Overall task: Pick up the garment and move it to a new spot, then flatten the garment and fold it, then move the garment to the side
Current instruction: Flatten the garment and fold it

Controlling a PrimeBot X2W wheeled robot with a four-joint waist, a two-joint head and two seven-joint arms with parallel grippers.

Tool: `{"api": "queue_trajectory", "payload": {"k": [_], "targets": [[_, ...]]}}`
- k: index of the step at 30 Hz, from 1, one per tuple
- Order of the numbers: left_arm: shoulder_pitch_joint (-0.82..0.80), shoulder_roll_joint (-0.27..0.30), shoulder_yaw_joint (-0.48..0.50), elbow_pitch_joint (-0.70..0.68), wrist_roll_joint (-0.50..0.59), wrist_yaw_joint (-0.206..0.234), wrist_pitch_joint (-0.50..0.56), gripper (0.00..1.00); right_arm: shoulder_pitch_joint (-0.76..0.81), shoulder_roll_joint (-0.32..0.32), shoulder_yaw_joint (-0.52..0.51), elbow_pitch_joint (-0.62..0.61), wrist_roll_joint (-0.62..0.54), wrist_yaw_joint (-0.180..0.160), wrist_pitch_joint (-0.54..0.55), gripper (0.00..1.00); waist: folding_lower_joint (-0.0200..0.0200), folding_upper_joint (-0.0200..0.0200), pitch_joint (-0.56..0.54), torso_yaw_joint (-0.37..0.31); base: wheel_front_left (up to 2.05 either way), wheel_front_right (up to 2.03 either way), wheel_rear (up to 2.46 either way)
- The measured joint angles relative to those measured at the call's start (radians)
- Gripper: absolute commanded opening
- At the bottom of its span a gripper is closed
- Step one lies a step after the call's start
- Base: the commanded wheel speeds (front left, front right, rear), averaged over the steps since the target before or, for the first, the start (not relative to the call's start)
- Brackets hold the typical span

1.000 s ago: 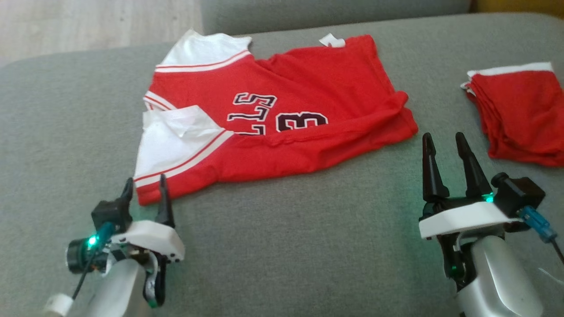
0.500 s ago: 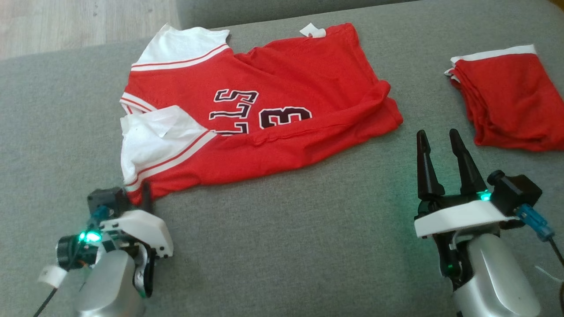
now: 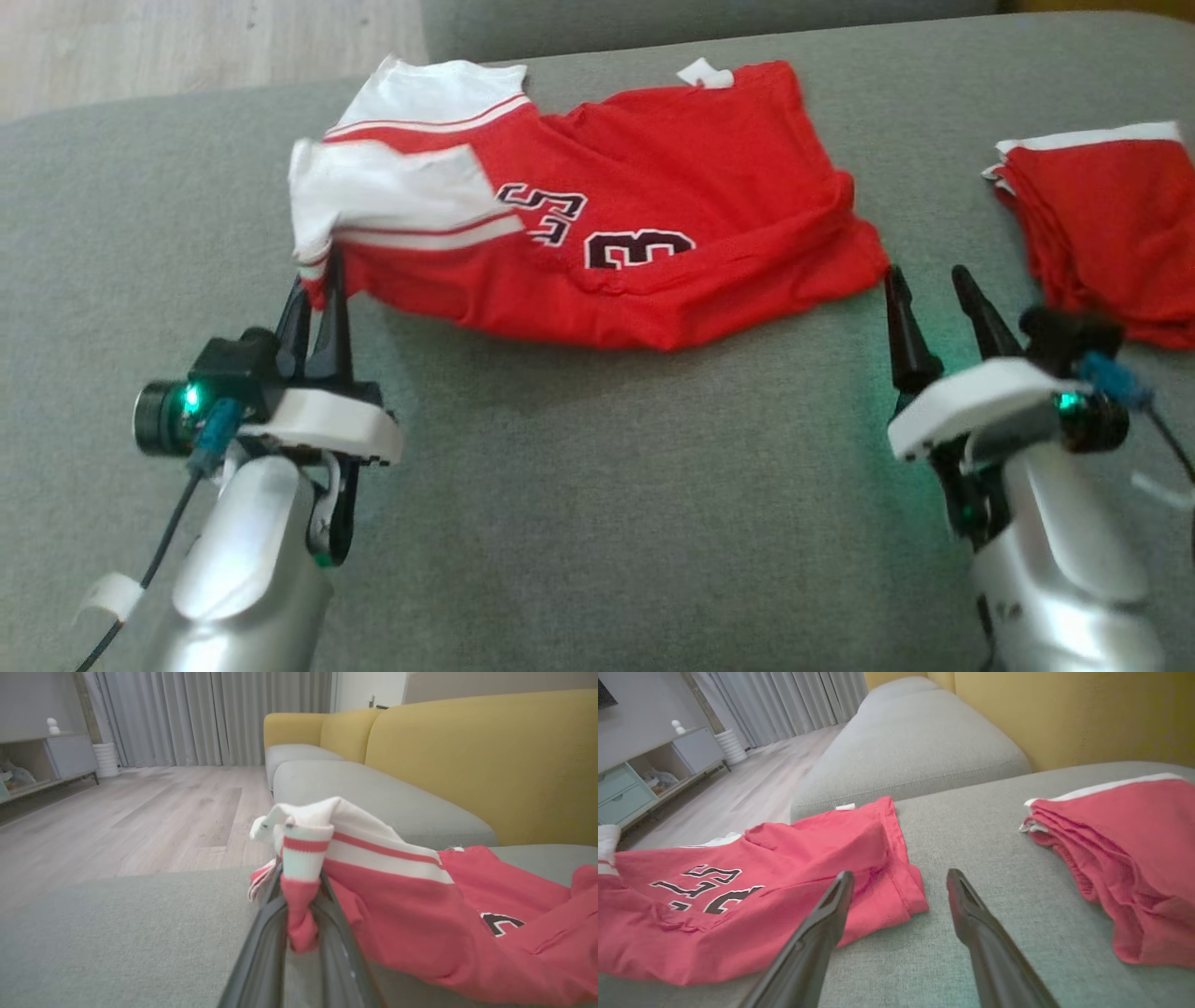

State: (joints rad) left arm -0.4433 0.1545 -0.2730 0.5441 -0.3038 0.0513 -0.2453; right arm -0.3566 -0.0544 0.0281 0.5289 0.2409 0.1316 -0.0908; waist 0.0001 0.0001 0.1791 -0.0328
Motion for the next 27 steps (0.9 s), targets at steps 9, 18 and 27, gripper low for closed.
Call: {"api": "queue_trajectory", "payload": {"k": [9,18,27], "targets": [[0.002,-0.004,-0.04,-0.069,0.026,-0.021,-0.004,0.0,-0.18,-0.001,-0.072,0.26,-0.086,0.0,0.132,1.0,0.0001,0.0,0.024,0.044,0.0,0.0,0.0],[0.002,-0.017,-0.071,-0.061,0.032,-0.034,-0.007,0.0,-0.329,-0.007,-0.127,0.478,-0.227,0.0,0.201,0.31,0.0,0.0,0.049,0.091,0.0,0.0,0.0],[0.035,-0.002,-0.067,0.024,0.031,-0.009,0.045,0.0,-0.326,-0.004,-0.159,0.532,-0.341,0.0,0.123,0.0,0.0,0.0,-0.001,0.077,0.0,0.0,0.0]]}}
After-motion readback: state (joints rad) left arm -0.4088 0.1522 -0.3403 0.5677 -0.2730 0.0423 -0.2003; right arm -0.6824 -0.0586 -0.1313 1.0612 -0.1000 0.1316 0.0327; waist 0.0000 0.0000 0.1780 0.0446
